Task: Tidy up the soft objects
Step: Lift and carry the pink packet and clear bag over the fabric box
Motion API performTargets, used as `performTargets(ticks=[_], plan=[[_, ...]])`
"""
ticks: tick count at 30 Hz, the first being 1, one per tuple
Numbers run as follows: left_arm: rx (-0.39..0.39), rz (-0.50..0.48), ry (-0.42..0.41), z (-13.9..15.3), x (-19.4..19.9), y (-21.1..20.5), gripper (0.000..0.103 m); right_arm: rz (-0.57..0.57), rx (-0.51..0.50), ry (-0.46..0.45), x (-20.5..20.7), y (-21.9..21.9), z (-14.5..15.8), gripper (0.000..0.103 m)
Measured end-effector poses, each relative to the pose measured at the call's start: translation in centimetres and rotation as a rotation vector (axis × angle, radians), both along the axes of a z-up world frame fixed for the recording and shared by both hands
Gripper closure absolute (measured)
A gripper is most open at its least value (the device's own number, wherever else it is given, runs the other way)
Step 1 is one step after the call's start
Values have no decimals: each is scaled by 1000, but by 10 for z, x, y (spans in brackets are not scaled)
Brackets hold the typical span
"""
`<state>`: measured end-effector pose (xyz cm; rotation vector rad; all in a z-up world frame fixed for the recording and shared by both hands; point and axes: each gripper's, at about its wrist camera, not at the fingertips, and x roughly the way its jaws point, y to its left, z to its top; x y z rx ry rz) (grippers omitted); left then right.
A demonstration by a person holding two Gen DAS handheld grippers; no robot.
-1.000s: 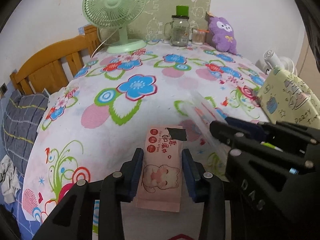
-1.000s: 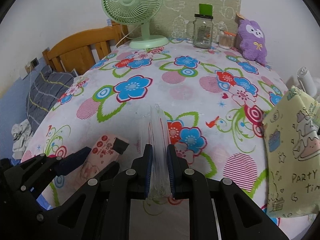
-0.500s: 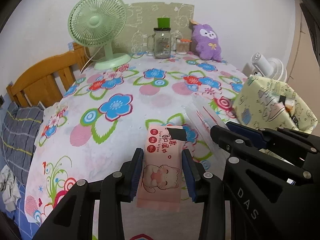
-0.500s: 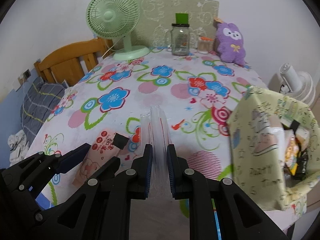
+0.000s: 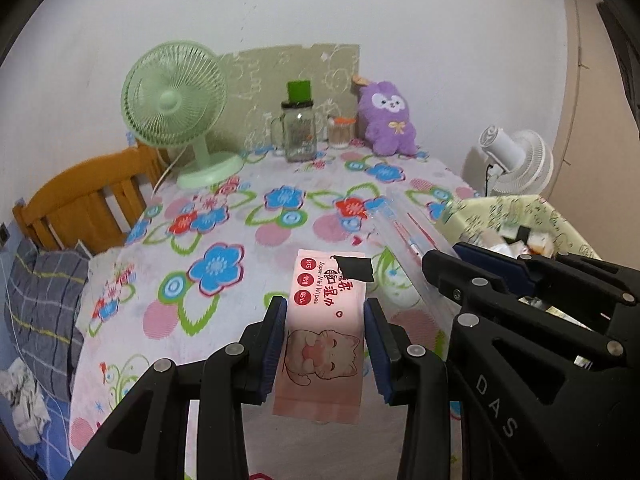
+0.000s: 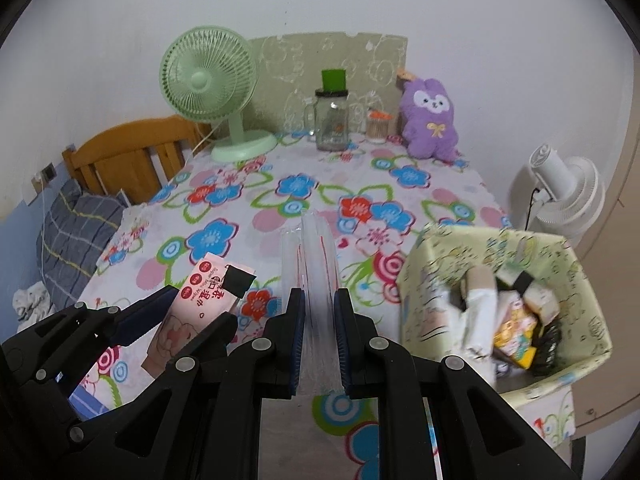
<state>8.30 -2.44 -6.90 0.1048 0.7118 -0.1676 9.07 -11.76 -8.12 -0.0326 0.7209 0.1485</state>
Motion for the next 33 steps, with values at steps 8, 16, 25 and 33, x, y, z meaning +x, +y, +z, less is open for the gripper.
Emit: performTargets(ticks=[8,16,25,33], plan=[[8,-31,-52,23,-1,-24,64,-22,7,-52,-5,-26,26,85],[4,-41,-85,36,0,-48,63,-30,11,-93,-5,-52,43,85],[-8,-64,-106,44,2,-78,63,-49,20,-122,-6,-82,53,85],[-14,-112,-104,42,9,-108,63,-93,29,-126,-3,-115,51,85]])
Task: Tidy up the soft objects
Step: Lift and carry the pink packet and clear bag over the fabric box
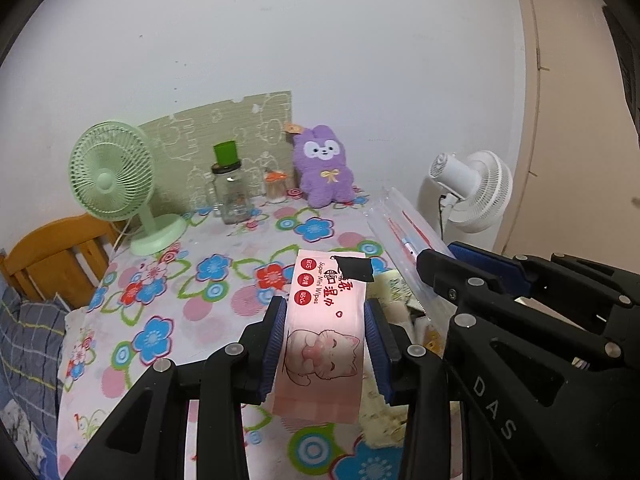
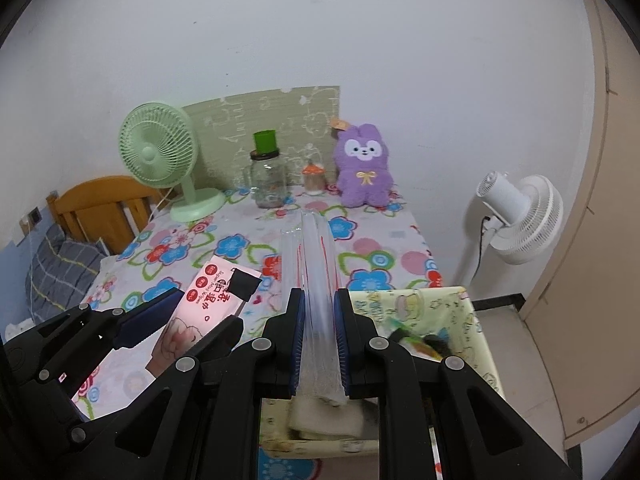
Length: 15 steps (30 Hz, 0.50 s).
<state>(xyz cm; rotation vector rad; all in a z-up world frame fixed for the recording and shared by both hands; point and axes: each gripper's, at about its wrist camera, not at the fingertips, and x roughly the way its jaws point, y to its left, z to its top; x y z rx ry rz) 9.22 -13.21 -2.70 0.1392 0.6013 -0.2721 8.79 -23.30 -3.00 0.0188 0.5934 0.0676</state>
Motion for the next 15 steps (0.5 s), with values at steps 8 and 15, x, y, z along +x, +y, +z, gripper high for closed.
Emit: performTargets(ticks=[8,15], plan=[[-3,-55,15,-8,14,-30,63,-39,4,-4,8,-27,-6,85],[-18,-100,56,-20,25,-52,63,-67,22,14,14,-51,-18,85]])
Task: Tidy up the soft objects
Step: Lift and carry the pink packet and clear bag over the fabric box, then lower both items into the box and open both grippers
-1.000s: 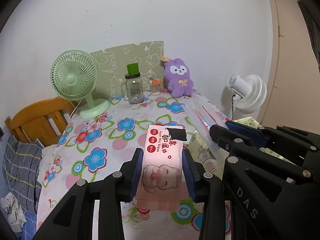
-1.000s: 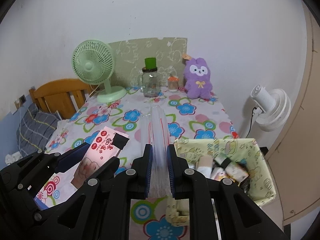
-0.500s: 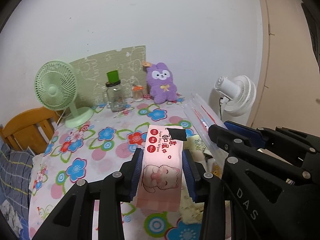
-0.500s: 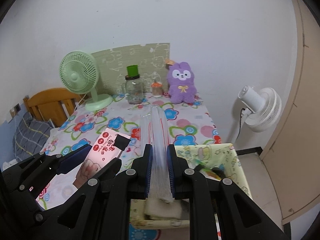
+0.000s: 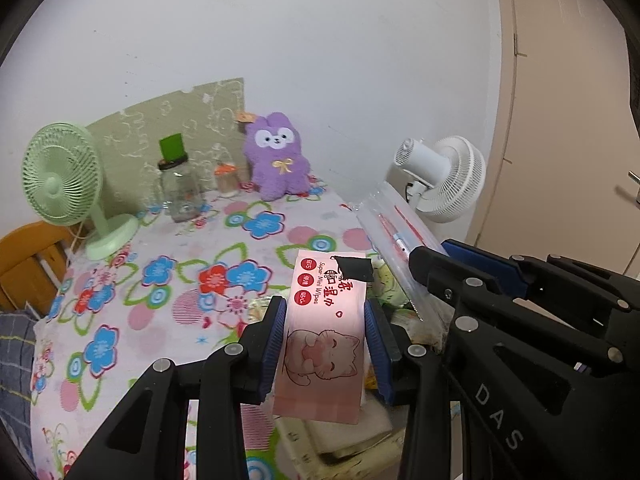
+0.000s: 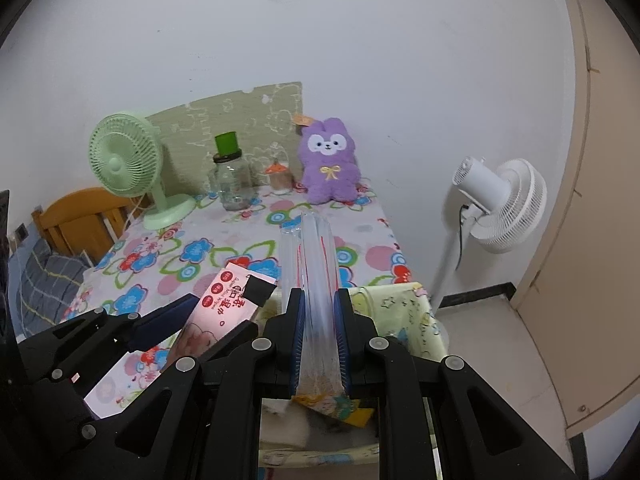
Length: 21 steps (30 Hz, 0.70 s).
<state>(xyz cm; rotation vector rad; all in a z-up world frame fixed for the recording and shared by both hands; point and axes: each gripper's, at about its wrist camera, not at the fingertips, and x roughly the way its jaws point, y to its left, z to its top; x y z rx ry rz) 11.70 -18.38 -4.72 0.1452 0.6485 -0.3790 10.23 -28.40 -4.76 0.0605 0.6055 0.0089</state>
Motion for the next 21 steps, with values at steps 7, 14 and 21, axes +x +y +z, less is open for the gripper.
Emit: performTargets(ticks=[7,14,21], plan=[[17,-25,46,-18,12,-20,62,-28,11,36,7,-17,-16,85],[39,-26,75,-32,20,-29,53,-54,14,81,15,-26,-32,85],[67,-4,81,-39,24,-25,26,-51,33,111,23,-26,-44,85]])
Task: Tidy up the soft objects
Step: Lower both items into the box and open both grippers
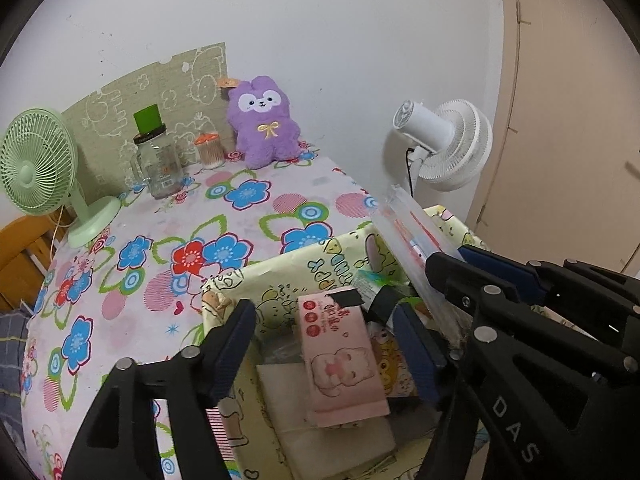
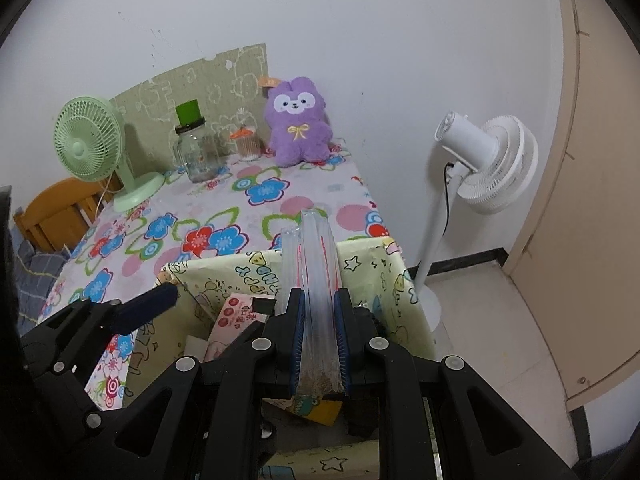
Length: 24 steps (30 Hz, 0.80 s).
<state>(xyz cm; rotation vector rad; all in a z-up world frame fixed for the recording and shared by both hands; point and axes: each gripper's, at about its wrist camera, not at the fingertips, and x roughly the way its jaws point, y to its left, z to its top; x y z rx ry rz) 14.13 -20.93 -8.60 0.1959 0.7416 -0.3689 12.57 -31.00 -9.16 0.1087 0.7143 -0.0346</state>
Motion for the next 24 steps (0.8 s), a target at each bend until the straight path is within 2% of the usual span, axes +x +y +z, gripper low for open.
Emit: performTargets(ticks=[2,8,10,12,14,19,24], plan=[[0,-5,3,-1,0,1,20,7,16,-3,1,0,-2,85],[11,-8,5,0,-2,2,17,12,38,4,0,2,-4,83],[16,-6,6,1,-3,3,16,9,33,11,1,3,-4,78],[18,-6,4,2,-4,4,15,7,43,16,-1,3,-4,57],[14,-3,-3,4,-7,7,14,7,59,14,-4,3,-3,44],[8,14,-15,10,-14,18,11,-7,49,-5,-13,9,3,37],[-2,46,-43,19,-22,33,6,-10,30,-43,-26,20,14,24]])
